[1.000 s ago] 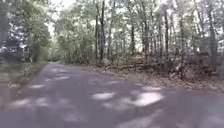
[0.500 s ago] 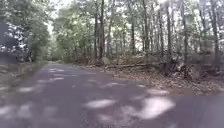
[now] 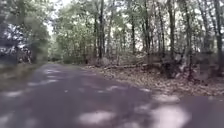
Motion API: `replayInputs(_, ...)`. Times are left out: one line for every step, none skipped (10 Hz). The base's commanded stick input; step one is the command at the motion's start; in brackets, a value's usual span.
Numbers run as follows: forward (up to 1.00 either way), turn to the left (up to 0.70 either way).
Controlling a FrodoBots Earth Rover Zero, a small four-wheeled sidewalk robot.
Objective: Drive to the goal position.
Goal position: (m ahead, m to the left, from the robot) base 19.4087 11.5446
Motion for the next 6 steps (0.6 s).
replayInputs(0.70,0.14)
replayInputs(0.70,0.14)
replayInputs(0.70,0.14)
replayInputs(0.70,0.14)
replayInputs(0.70,0.14)
replayInputs(0.70,0.14)
